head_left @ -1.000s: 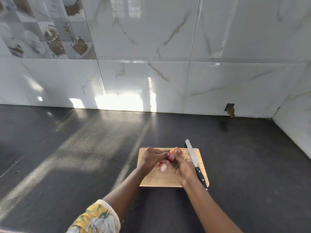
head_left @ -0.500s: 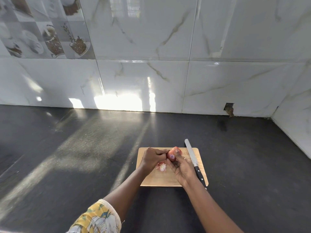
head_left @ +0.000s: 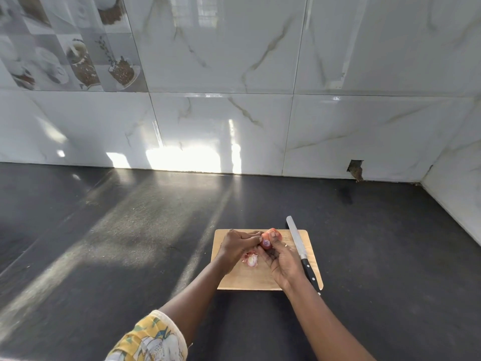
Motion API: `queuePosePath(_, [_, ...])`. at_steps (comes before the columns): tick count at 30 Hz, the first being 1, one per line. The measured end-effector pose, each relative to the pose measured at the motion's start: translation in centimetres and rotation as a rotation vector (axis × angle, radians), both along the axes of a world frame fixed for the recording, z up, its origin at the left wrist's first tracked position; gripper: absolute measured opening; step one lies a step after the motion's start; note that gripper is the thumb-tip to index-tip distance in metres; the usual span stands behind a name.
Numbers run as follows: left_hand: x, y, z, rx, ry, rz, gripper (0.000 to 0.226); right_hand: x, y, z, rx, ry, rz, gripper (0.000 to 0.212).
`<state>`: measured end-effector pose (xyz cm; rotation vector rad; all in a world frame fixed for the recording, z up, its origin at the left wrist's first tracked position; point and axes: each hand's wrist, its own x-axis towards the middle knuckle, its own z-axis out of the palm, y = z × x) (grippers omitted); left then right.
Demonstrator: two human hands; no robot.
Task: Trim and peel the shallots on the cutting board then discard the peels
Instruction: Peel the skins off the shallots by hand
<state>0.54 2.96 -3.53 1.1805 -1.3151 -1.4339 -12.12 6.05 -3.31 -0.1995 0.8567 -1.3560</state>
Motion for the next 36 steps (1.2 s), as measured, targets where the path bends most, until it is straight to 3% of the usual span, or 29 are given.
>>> queuePosePath(4, [0.05,-0.12,-0.12,0.030,0.018,-0.013,0.008,-0.06,-0.07,0.07,-0.012,0.011,0.005,0.027])
queuePosePath(11, [-0.16,-0.02,0.34,0.038,0.014,-0.010,0.008,-0.20,-0.12,0.19,-0.003,0.018,-0.001,0.022])
queuePosePath(20, [-0.64,-0.09,0.46,-0.167,-0.231,0.068,0.019,-0.16,-0.23,0.10,-0.013,0.025,-0.003,0.032])
queuePosePath(29, [-0.62,-0.45,-0.06,-0.216,-0.338,0.068,0.023,-0.15,-0.10,0.12,-0.012,0.021,-0.011,0.033])
queuePosePath(32, [-0.36,-0.44,-0.22,-0.187,-0.321,0.069,0.025,-0.04,-0.11,0.07,-0.019,0.011,-0.020,0.034])
queuePosePath(36, [-0.25,-0.10,0.08,-0.098,-0.163,0.029,0.014,-0.13,-0.17,0.00,-0.022,-0.025,-0.023,0.031])
